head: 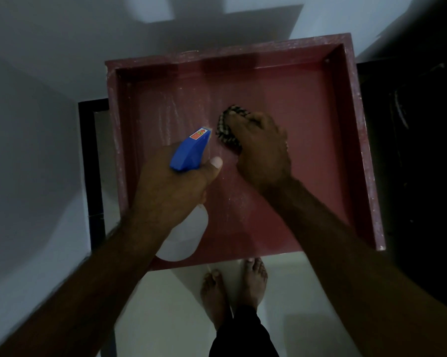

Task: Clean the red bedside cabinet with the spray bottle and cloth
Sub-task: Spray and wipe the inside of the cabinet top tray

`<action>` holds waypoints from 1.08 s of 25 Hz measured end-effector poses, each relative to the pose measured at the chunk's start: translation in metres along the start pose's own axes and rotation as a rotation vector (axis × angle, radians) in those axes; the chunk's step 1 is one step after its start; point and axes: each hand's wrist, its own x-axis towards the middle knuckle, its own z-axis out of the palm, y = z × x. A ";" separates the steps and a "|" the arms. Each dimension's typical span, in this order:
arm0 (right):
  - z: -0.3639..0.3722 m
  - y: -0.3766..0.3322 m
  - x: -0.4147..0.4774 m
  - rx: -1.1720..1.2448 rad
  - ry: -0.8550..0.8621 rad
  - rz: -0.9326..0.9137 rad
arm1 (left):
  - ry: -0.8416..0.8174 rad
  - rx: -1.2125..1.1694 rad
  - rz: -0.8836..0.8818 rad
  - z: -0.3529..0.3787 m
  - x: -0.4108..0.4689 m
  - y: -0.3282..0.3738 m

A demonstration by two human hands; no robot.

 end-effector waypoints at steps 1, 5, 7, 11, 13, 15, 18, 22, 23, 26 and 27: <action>-0.001 0.007 -0.002 0.022 0.016 0.013 | -0.006 -0.002 0.000 0.001 -0.001 -0.001; -0.010 0.053 -0.008 0.162 0.169 0.314 | -0.030 0.005 -0.046 0.003 -0.007 -0.007; -0.014 0.067 -0.012 0.183 0.192 0.339 | -0.038 0.007 -0.066 0.004 -0.012 -0.010; -0.025 0.071 -0.010 0.219 0.170 0.302 | -0.044 0.020 -0.115 0.005 -0.022 -0.017; -0.029 0.067 -0.010 0.236 0.169 0.290 | -0.064 0.025 -0.130 0.005 -0.026 -0.019; -0.031 0.064 -0.011 0.233 0.179 0.286 | -0.072 0.006 -0.124 0.005 -0.031 -0.021; -0.021 0.069 -0.007 0.240 0.129 0.336 | -0.078 0.002 -0.105 0.004 -0.038 -0.023; -0.007 0.049 -0.017 0.275 0.070 0.281 | -0.066 -0.014 -0.093 0.005 -0.045 -0.028; -0.005 0.037 -0.024 0.263 0.052 0.247 | -0.062 -0.011 -0.088 0.005 -0.047 -0.030; -0.007 0.005 -0.041 0.189 -0.009 0.122 | -0.046 -0.011 -0.080 0.007 -0.053 -0.032; -0.007 0.002 -0.044 0.175 -0.006 0.089 | -0.043 -0.016 -0.080 0.006 -0.054 -0.033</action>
